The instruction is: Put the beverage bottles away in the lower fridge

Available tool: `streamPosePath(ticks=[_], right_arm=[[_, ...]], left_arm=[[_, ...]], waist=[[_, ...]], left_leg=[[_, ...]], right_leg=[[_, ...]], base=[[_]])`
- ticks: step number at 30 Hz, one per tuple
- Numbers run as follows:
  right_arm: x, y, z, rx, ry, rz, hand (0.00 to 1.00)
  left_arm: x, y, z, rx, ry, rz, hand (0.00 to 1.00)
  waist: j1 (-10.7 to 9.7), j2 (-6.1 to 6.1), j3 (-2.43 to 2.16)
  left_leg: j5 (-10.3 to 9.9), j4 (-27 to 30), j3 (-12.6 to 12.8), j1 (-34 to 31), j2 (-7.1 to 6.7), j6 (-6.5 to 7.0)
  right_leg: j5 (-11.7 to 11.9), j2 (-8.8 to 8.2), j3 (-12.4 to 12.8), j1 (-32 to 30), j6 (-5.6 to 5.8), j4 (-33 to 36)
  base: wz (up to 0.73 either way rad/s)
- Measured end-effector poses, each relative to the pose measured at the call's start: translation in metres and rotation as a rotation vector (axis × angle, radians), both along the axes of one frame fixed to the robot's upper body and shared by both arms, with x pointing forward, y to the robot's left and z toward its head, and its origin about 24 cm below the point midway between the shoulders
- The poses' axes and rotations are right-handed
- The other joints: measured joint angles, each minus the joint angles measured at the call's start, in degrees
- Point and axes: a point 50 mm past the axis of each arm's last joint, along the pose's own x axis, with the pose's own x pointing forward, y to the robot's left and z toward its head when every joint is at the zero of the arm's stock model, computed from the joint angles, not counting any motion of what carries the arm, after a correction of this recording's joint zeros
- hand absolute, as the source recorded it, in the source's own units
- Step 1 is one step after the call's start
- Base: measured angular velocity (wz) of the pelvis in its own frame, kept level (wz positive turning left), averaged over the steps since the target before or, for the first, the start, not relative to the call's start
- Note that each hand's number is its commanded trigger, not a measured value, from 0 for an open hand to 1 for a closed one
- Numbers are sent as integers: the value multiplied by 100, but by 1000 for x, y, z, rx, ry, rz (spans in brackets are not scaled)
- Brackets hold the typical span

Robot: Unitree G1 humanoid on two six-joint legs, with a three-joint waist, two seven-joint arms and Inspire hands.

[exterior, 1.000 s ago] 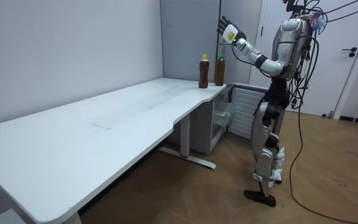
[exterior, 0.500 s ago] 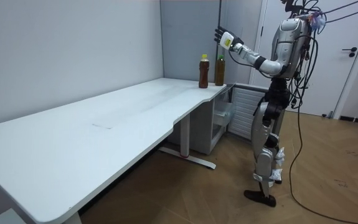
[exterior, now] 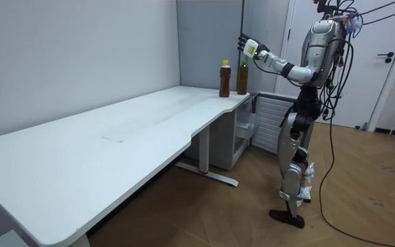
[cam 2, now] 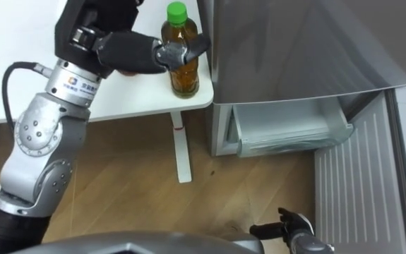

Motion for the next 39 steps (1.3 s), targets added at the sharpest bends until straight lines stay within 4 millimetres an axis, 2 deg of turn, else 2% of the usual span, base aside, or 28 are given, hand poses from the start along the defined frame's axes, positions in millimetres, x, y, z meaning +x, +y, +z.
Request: streamPosePath(ticks=[11,25,39], right_arm=[[2,5,-1,7,0,28,0],[2,3,0,3,5,32,0],[2,2,0,0,3,32,0]], left_arm=[[-4,-3,-7,6,29,-24,0],[0,-1,-39,40,167,-9,0],[0,-1,-43,42,183,-8,0]], waist=[[14,-93,-16],[5,-34,-41],[10,-14,-14]], left_leg=[[0,-9,16,-22,2,0],[0,3,13,-27,3,0],[0,3,11,-41,3,0]], right_leg=[[0,0,-5,-37,0,-2],[2,0,-26,-32,-2,1],[2,0,-26,-47,-2,-1]], base=[[0],[0],[0]])
